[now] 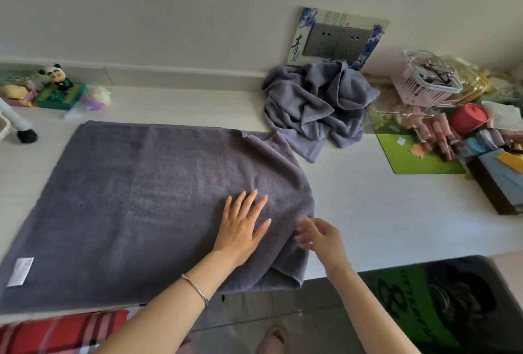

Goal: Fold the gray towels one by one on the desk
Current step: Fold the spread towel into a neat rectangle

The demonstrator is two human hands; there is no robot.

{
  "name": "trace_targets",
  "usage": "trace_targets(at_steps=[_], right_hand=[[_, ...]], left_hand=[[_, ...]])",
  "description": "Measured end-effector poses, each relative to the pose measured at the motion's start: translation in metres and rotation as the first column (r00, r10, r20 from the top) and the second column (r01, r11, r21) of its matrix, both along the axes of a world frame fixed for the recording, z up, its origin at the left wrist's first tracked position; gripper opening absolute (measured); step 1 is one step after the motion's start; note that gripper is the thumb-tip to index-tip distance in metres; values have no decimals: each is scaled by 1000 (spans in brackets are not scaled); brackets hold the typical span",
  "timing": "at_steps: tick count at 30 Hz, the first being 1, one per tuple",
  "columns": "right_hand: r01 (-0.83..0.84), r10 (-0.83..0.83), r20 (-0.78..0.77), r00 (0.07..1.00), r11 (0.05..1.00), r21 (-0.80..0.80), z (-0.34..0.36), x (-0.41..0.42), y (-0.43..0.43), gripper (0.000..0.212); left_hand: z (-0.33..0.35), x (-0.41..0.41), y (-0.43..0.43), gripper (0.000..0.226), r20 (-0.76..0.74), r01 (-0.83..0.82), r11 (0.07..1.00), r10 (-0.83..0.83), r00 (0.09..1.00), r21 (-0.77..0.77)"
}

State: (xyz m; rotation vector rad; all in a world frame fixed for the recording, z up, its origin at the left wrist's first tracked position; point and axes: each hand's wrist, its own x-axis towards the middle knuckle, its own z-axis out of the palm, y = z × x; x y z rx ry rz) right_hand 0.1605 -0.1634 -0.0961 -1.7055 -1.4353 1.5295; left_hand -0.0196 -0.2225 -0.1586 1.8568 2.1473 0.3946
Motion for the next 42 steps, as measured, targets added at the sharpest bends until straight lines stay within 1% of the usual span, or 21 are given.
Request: trace_targets(at_steps=[2,3,7,9,10,12,14,15,17,20,24,27,29,32,35,37,38,39,40,41,42], right_hand=[[131,-168,-163,972,968,-213,6,4,-21,31],[153,-213,-188,959,945,-290,7,9,-33,34],[179,-322,-248,914,867,-466,-4,18,-86,40],[222,-452,-310,836,796,-563,-14,16,-105,40],[247,-534,-347,771,753,-609,-17,14,-113,41],[289,-676,-427,601,682,-672,-21,7,-122,43],[314,-749,-504,430,648,-694,-22,-1,-126,43],[326,-760,-532,374,644,-692,-22,-6,-126,43],[350,-749,-563,349,662,-663,-19,-15,-126,41],[373,-737,-562,374,675,-637,-16,-30,-119,40],[326,-753,-584,304,658,-678,-14,-42,-106,43],[401,-749,-621,233,655,-640,-12,-25,-97,45],[463,-733,-607,307,672,-578,-16,-10,-98,43],[525,-732,-504,458,680,-511,-29,4,-107,27],[581,-734,-399,549,679,-450,-26,12,-113,26],[665,-769,-266,581,637,-391,-26,16,-119,23],[728,-786,-190,588,617,-299,-28,18,-124,26],[782,-795,-113,597,607,-143,-28,20,-127,31],[780,-778,-56,626,623,57,-29,22,-128,34],[707,-726,-17,688,665,239,-28,20,-128,32],[593,-644,4,765,707,385,-25,15,-124,25]], left_hand=[[-2,11,-11,67,55,-10,1000,9,998,16],[-5,15,-18,65,66,-10,1000,9,998,12],[-15,14,-40,61,24,29,1000,-29,999,5],[-16,11,-44,61,-2,42,999,-42,999,13],[-15,10,-44,61,-8,50,999,-50,999,18],[-14,9,-45,61,-23,72,997,-71,997,20],[-14,8,-46,61,-52,79,997,-78,996,15],[-14,8,-46,62,-59,80,997,-79,995,10],[-14,8,-48,63,-63,84,996,-83,994,8],[-15,9,-48,63,-63,95,995,-95,993,-1],[-16,8,-49,63,-55,104,995,-104,993,-3],[-17,8,-47,64,-43,102,995,-102,994,2],[-19,8,-48,63,-41,102,995,-102,994,1],[-19,8,-51,62,-73,103,994,-104,992,-17],[-18,9,-51,63,-100,99,995,-100,990,-22],[-20,9,-51,63,-106,103,994,-105,989,-24],[-20,9,-52,64,-102,108,994,-110,989,-19],[-20,10,-51,65,-92,116,993,-116,989,-9],[-17,10,-50,66,-71,123,992,-123,990,0],[-14,9,-47,65,-38,121,993,-120,992,17],[-10,7,-43,64,-2,103,994,-103,995,34]])
